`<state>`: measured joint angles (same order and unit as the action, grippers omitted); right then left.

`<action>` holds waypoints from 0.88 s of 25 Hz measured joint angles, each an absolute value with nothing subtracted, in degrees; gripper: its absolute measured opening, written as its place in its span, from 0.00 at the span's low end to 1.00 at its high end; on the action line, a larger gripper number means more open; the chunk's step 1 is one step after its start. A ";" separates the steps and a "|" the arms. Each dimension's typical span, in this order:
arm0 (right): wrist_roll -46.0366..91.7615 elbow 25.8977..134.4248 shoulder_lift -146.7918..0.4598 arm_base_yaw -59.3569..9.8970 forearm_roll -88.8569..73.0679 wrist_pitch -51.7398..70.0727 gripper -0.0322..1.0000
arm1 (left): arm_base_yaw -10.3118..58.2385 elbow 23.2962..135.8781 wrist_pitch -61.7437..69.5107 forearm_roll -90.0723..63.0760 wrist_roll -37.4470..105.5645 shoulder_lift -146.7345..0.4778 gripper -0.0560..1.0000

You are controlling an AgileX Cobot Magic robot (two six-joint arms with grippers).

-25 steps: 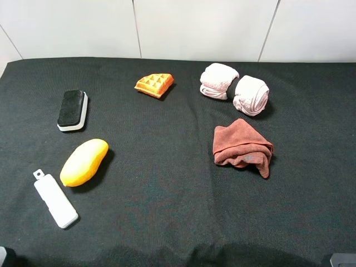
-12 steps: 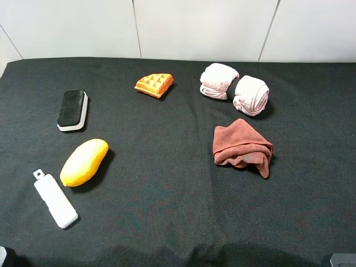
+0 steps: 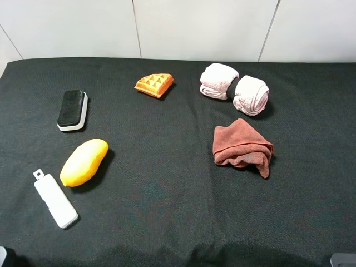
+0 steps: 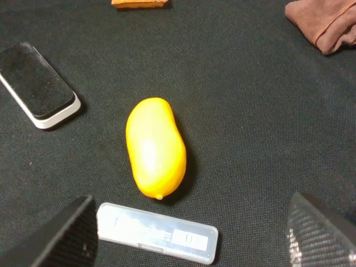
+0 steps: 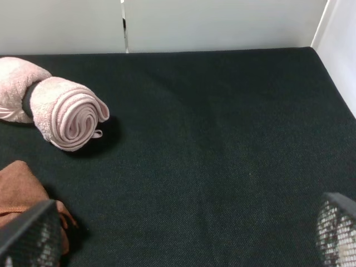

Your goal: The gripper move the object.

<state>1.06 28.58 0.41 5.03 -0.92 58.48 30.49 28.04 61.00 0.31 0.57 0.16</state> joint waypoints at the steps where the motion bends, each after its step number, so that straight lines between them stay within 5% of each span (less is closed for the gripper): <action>1: 1.06 28.58 0.41 5.03 -0.92 58.48 0.70 | 30.49 28.04 61.00 0.68 0.57 0.16 0.75; 22: 1.06 28.58 0.41 5.03 -0.92 58.48 0.70 | 9.33 28.04 61.00 4.41 4.21 0.16 0.75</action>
<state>1.06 28.58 0.41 5.03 -0.92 58.48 9.33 28.04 61.00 4.41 4.21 0.16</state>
